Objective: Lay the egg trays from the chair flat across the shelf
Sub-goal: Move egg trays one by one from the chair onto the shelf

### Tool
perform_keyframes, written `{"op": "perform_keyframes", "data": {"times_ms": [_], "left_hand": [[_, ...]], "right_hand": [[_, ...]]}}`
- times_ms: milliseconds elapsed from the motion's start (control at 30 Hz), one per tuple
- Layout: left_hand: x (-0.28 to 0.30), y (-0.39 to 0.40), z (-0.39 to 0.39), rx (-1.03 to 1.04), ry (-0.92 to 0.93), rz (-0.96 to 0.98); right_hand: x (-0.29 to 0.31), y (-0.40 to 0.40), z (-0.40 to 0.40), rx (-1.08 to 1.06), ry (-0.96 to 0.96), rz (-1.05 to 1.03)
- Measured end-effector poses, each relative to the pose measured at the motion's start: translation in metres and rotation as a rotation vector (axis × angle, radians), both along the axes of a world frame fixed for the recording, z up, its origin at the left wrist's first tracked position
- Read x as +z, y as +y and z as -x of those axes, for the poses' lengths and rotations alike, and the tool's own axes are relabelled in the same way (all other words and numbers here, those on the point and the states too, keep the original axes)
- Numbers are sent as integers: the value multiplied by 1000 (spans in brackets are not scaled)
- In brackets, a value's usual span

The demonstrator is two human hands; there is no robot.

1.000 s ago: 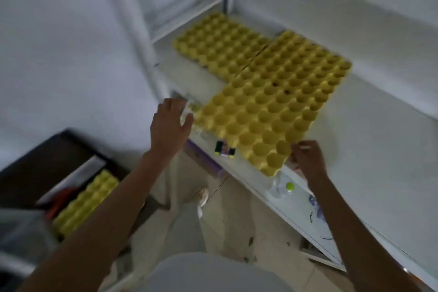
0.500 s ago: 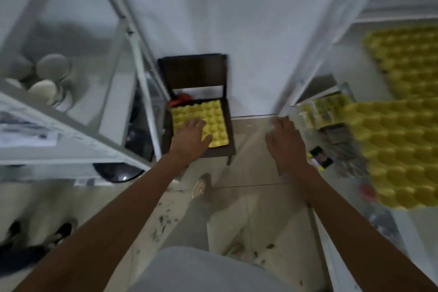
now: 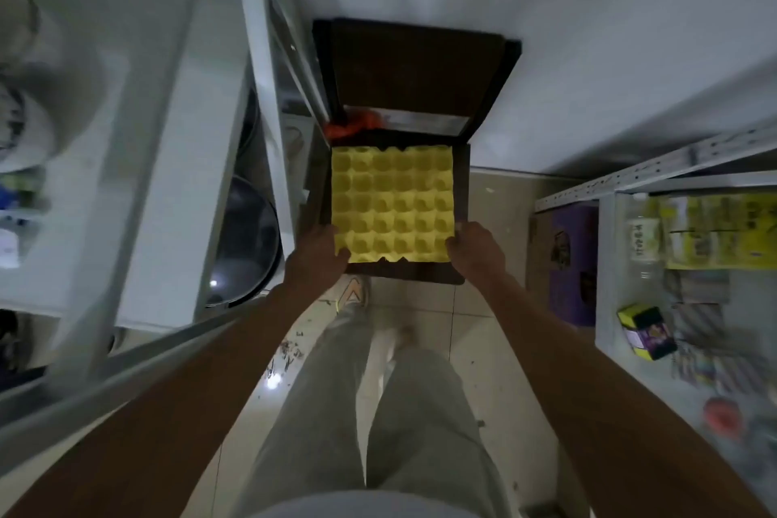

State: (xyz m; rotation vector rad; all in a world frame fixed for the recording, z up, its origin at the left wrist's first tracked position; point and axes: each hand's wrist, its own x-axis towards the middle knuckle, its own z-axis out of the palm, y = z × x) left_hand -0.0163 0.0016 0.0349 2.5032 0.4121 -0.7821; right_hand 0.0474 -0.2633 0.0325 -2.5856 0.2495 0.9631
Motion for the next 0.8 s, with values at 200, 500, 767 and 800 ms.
{"op": "perform_keyframes", "data": {"times_ms": [200, 500, 767, 800], "left_hand": [[-95, 10, -46, 308, 92, 25], [-183, 13, -69, 334, 100, -147], [-173, 23, -75, 176, -5, -279], [-169, 24, -75, 175, -33, -276]], "right_hand": [[-99, -5, -40, -173, 52, 46], [-187, -8, -79, -271, -95, 89], [-188, -8, -86, -350, -96, 92], [-186, -6, -86, -352, -103, 84]]}}
